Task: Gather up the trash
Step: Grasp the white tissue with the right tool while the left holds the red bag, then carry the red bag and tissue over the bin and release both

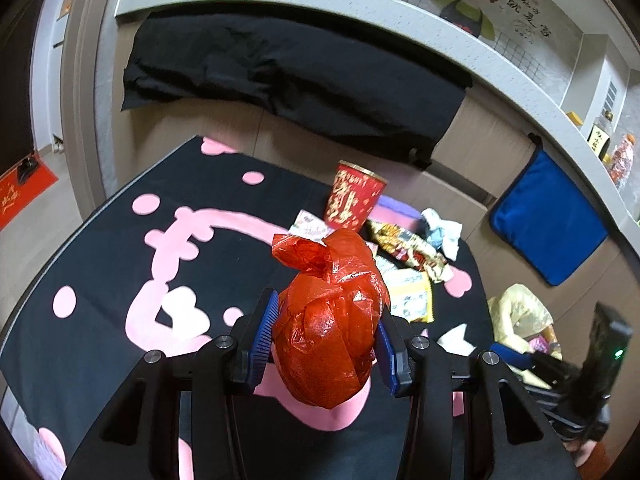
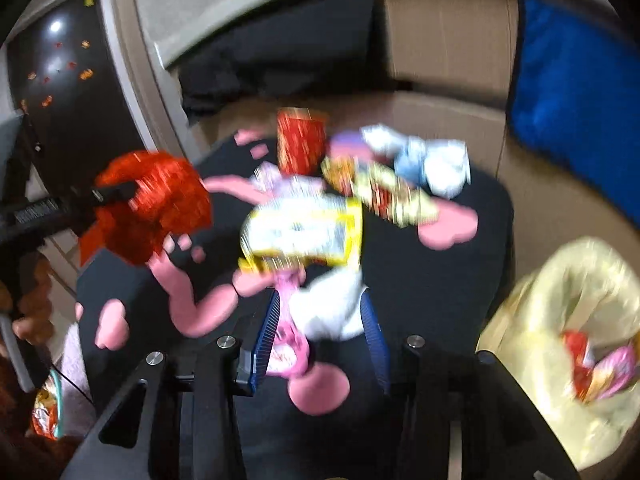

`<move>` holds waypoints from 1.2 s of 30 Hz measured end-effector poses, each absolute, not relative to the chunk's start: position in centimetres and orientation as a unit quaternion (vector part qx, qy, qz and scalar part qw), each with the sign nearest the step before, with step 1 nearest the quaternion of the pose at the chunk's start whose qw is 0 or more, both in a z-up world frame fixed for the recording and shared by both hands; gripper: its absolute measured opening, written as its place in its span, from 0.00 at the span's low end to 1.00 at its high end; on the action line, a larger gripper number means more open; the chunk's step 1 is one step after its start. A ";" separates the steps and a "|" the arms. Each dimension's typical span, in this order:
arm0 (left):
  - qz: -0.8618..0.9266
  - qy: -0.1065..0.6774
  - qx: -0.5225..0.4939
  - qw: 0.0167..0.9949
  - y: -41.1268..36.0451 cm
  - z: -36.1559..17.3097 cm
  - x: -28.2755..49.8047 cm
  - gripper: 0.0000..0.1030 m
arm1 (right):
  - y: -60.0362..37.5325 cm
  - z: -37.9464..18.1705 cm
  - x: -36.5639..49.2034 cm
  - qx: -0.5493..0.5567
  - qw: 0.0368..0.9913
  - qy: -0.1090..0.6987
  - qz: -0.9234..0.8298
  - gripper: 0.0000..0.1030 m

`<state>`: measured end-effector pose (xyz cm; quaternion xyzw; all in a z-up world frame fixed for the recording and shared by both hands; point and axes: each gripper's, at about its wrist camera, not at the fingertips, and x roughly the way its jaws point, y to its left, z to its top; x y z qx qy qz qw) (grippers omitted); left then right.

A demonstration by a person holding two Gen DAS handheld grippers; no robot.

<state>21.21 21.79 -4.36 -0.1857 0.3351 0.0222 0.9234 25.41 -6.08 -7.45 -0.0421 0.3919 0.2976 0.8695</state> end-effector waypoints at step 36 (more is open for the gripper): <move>-0.012 0.248 -0.083 0.965 13.2 3.4 21.8 0.44 | -7.6 2.4 25.7 -0.077 0.917 0.267 0.286 0.24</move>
